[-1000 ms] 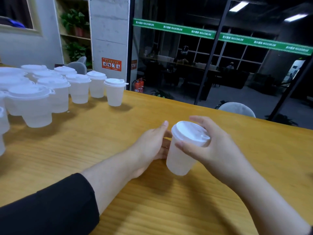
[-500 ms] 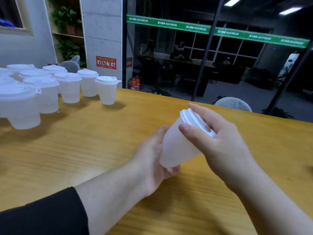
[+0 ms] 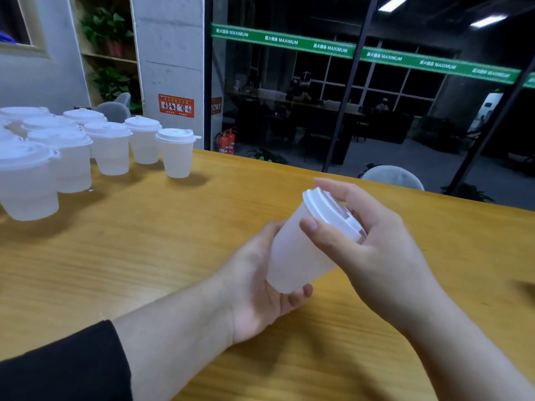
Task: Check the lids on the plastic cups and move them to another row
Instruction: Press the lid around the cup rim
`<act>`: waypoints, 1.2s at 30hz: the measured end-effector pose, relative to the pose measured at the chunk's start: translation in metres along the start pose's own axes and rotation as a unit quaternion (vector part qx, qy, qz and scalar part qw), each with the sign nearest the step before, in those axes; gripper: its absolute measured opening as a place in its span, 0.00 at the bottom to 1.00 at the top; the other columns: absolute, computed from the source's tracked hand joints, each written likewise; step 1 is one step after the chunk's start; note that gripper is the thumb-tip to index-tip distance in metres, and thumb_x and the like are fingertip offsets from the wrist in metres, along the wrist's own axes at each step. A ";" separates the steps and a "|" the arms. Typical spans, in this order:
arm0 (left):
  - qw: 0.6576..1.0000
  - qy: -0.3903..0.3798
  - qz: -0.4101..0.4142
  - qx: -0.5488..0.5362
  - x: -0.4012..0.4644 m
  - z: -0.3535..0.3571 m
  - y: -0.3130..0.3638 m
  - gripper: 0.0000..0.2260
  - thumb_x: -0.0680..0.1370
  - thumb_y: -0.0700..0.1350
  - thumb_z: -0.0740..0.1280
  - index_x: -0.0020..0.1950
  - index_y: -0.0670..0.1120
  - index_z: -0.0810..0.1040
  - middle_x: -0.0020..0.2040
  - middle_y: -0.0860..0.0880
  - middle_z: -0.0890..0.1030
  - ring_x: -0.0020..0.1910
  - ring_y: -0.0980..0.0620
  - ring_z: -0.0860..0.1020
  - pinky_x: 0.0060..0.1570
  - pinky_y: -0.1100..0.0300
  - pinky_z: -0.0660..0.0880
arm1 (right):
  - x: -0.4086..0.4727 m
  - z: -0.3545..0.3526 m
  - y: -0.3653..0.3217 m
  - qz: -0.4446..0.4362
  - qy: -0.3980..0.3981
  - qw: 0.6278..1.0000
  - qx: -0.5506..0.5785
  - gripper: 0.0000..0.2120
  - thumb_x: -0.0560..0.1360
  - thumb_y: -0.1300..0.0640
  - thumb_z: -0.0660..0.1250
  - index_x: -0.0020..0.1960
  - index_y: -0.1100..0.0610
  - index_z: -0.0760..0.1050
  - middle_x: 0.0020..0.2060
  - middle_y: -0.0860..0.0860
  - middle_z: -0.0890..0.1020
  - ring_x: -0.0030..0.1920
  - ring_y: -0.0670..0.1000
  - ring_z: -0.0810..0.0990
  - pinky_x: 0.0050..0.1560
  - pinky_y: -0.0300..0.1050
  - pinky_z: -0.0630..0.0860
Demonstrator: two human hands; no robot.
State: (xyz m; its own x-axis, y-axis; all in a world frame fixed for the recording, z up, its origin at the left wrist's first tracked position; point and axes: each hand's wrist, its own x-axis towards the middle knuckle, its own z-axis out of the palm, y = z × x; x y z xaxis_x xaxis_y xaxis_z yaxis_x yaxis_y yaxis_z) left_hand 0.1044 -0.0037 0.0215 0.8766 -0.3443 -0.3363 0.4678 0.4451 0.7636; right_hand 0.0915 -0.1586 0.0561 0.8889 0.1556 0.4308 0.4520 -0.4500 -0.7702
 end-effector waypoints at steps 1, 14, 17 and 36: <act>1.000 0.006 0.011 -0.024 -0.001 0.002 -0.003 0.12 0.79 0.55 0.68 0.51 0.48 0.84 0.39 0.46 0.80 0.28 0.49 0.74 0.24 0.63 0.69 | 0.001 0.002 0.001 0.001 0.007 1.000 0.009 0.26 0.69 0.35 0.71 0.66 0.37 0.76 0.57 0.36 0.81 0.59 0.36 0.77 0.49 0.26 0.72; 0.931 0.155 0.319 0.081 0.016 0.004 -0.009 0.21 0.76 0.63 0.63 0.48 0.44 0.77 0.35 0.46 0.77 0.28 0.47 0.74 0.27 0.57 0.67 | 0.003 0.027 0.004 0.036 0.149 0.981 0.116 0.25 0.70 0.35 0.67 0.66 0.40 0.77 0.56 0.39 0.82 0.54 0.38 0.81 0.50 0.35 0.75; 0.922 0.173 0.332 0.100 0.018 -0.002 -0.002 0.21 0.73 0.64 0.67 0.51 0.47 0.75 0.39 0.45 0.80 0.29 0.48 0.75 0.29 0.55 0.70 | -0.002 0.025 0.011 0.087 0.091 0.985 0.121 0.34 0.68 0.26 0.67 0.71 0.36 0.72 0.65 0.42 0.80 0.66 0.44 0.78 0.66 0.51 0.76; 0.523 0.035 0.406 0.749 -0.127 0.174 0.087 0.19 0.77 0.66 0.67 0.58 0.53 0.80 0.49 0.55 0.82 0.50 0.53 0.80 0.49 0.54 0.78 | -0.109 -0.035 -0.091 0.229 0.090 0.678 0.693 0.29 0.84 0.40 0.56 0.72 0.61 0.72 0.62 0.65 0.82 0.63 0.65 0.82 0.69 0.61 0.72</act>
State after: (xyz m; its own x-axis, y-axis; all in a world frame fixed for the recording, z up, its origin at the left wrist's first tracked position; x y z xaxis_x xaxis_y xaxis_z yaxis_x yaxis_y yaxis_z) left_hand 0.0140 -0.0651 0.2271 0.7441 -0.4902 0.4538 -0.6290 -0.7429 0.2290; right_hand -0.0493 -0.1655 0.0958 0.9924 0.1134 -0.0482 -0.1224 0.8628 -0.4905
